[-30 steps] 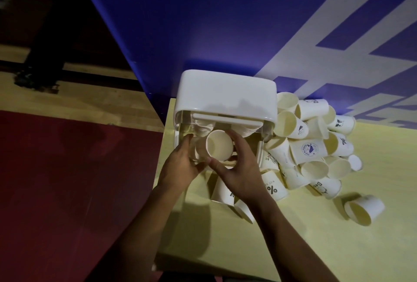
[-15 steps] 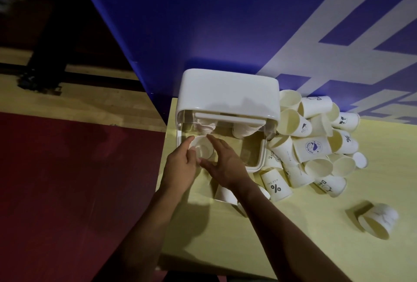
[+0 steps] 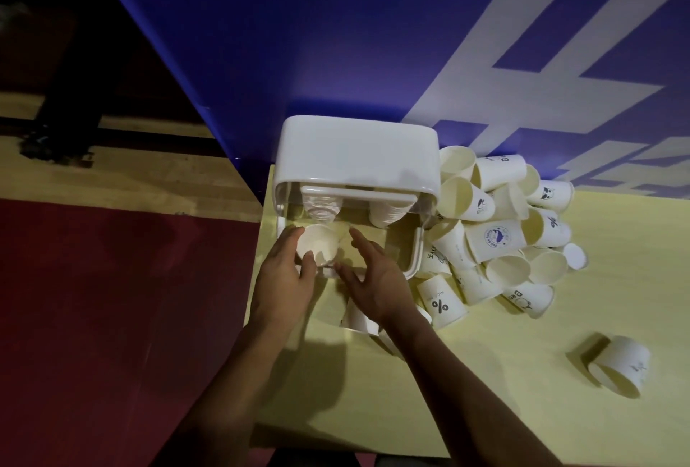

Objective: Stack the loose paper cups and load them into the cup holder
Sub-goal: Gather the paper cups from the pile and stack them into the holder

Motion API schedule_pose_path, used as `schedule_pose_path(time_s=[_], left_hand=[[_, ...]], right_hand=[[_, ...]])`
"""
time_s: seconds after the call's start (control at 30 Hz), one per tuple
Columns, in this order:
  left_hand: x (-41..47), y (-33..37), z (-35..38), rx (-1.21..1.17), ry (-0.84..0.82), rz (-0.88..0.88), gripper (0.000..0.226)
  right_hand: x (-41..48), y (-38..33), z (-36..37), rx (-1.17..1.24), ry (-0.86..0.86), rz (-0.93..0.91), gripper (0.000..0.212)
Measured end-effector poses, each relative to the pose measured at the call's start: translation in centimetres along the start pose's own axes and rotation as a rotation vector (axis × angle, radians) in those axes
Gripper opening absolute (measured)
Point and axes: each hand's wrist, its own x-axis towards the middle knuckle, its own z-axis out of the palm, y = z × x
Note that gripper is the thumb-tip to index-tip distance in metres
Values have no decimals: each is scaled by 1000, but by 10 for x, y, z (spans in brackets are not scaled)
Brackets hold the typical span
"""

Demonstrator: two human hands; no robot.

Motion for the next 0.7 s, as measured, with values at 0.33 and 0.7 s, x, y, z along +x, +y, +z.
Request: schedule_pose_path(time_s=[0.33, 0.7], left_hand=[[-58, 113, 70, -58, -168, 209, 39], [-112, 237, 209, -23, -393, 435, 42]], right_hand=[[-91, 65, -86, 200, 292, 98, 23], [-219, 231, -195, 318, 674, 534, 13]])
